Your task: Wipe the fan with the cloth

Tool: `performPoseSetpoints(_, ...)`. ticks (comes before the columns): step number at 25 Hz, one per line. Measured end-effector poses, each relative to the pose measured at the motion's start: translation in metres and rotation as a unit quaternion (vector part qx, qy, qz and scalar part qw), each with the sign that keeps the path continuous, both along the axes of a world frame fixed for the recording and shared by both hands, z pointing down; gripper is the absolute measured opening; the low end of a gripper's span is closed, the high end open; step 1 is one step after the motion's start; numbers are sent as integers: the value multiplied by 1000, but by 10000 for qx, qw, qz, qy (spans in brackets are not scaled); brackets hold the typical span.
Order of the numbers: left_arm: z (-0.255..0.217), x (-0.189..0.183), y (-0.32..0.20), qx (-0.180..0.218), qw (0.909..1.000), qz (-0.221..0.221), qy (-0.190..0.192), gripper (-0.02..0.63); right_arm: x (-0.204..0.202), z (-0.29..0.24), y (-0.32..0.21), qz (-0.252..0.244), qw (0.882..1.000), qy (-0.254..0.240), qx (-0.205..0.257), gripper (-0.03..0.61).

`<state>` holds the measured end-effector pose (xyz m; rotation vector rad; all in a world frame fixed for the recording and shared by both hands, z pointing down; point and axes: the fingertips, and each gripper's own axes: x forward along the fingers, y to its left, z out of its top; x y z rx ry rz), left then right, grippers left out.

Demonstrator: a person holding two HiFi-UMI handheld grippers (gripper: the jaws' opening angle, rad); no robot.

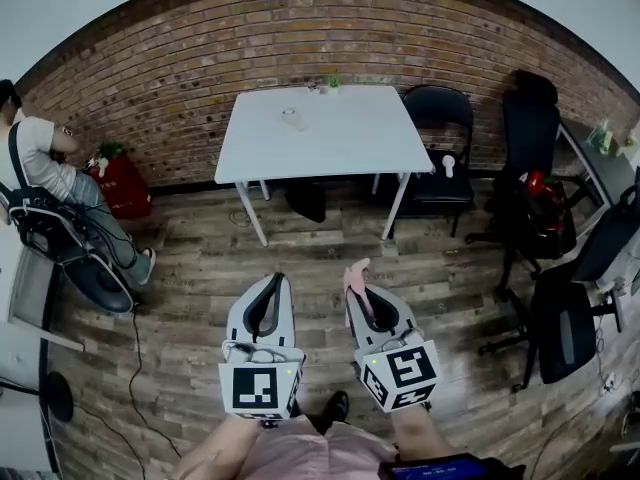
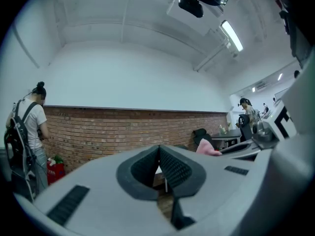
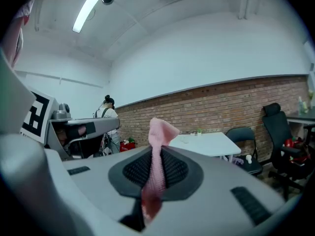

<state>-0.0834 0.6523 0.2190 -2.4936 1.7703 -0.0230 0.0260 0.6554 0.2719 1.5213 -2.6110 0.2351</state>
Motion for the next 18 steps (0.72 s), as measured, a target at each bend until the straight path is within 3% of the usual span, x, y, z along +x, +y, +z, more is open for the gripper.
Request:
performPoseSetpoints(6,4,14,-1,-79,9998,-125,-122,11,22,1,-8,-88,9999,-42,-27,37)
performPoseSetpoints(10,6,12,-14,-75,9998,-186,11,11,22,7,-23,-119,9998,-60,-112,37)
performPoseSetpoints(18,41,-22,-85,-361,9989,-302,71,11,0,38,-93,-108,9992,-2,-398,37)
